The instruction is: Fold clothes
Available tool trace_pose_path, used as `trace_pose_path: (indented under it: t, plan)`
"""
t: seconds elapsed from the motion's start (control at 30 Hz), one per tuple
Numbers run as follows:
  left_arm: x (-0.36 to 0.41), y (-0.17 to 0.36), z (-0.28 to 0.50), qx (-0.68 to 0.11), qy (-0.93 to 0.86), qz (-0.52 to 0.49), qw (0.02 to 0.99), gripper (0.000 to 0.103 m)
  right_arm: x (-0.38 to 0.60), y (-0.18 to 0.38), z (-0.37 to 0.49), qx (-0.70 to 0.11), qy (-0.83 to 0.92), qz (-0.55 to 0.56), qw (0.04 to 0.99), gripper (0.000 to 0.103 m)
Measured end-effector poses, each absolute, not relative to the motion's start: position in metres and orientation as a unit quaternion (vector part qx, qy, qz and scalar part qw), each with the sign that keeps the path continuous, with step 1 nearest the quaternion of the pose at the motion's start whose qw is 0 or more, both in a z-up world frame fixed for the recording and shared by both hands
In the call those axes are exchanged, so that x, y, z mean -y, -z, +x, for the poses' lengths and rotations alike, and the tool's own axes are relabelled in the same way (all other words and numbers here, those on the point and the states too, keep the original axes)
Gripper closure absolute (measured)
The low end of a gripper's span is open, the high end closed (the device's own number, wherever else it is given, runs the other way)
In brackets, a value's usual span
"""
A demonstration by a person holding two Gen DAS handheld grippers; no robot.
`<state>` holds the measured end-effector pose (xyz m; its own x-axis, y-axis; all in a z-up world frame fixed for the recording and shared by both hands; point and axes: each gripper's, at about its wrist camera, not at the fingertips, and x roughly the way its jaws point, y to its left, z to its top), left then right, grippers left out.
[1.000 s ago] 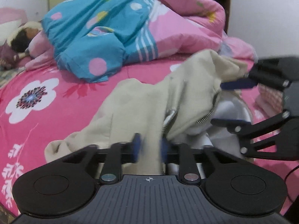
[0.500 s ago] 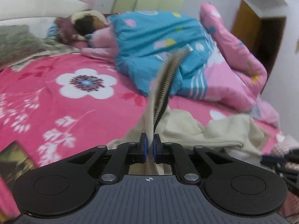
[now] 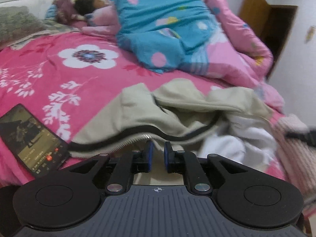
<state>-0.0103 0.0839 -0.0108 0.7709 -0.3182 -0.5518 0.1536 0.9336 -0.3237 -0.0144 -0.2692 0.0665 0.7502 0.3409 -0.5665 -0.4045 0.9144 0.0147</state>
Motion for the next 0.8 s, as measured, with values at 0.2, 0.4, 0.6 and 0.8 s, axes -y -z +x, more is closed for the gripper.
trace_pose_path:
  t: [0.2,0.4,0.6,0.8]
  plan:
    - [-0.077,0.005,-0.026,-0.290,0.203,-0.143,0.924,0.092,0.320,-0.068,0.067,-0.311,-0.102,0.110,0.938,0.048]
    - [-0.055,0.002,-0.001,-0.266,0.220,-0.136,0.929,0.090,0.333,-0.066,0.123,-0.301,-0.063,0.067,0.949,0.048]
    - [-0.013,0.014,0.055,-0.263,0.221,-0.088,0.935,0.089,0.303,-0.044,0.150,-0.328,-0.089,-0.096,0.935,0.049]
    - [0.004,0.028,0.091,-0.261,0.228,-0.030,0.938,0.089,0.278,-0.028,0.141,-0.312,-0.155,-0.212,0.913,0.053]
